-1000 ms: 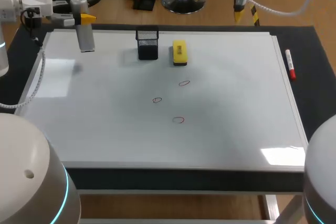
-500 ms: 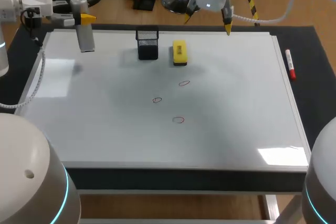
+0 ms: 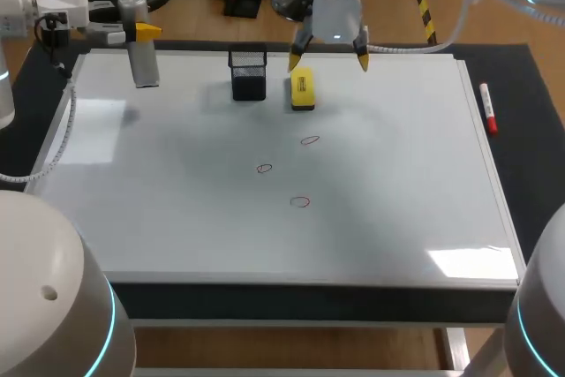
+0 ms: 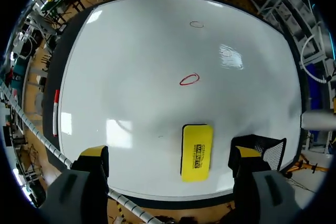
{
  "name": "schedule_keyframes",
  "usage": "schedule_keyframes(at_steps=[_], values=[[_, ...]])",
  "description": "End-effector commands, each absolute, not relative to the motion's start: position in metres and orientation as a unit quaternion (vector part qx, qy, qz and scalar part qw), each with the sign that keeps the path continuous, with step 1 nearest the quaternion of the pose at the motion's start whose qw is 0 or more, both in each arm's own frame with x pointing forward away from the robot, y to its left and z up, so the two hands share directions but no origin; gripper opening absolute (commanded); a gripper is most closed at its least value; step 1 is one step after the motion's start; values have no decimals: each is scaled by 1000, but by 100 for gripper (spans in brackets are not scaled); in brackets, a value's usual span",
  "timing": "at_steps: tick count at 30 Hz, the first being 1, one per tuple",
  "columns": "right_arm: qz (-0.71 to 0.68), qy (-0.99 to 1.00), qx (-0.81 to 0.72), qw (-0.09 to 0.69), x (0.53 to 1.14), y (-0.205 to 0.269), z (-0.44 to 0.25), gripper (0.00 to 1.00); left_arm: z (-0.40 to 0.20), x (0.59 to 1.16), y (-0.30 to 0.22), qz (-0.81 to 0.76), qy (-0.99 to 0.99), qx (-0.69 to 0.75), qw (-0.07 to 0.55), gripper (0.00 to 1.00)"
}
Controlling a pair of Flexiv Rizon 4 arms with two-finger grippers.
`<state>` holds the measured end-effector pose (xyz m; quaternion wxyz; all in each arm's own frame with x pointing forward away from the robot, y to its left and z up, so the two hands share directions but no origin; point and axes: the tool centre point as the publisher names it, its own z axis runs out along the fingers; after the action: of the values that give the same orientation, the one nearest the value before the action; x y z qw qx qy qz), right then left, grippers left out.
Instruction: Pick up the inspection probe, press it on each red-marked spot on the whiteboard one by one, put down the probe, pick up the eraser, and wipe off all the red marks.
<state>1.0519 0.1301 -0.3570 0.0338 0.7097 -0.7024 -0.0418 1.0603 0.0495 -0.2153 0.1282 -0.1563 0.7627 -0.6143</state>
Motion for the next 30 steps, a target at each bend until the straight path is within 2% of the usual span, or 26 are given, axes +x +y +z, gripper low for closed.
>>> schedule_keyframes(at_steps=[1, 12, 30], values=[[-35, -696, 716, 31, 1051, 138, -366, 100, -215, 1059, 49, -615, 762, -156, 130, 0], [-33, -677, 735, 23, 1046, 159, -386, 100, -215, 1059, 49, -615, 762, -156, 130, 0], [-21, -687, 727, 15, 1056, 162, -408, 100, -215, 1059, 49, -615, 762, -156, 130, 0]])
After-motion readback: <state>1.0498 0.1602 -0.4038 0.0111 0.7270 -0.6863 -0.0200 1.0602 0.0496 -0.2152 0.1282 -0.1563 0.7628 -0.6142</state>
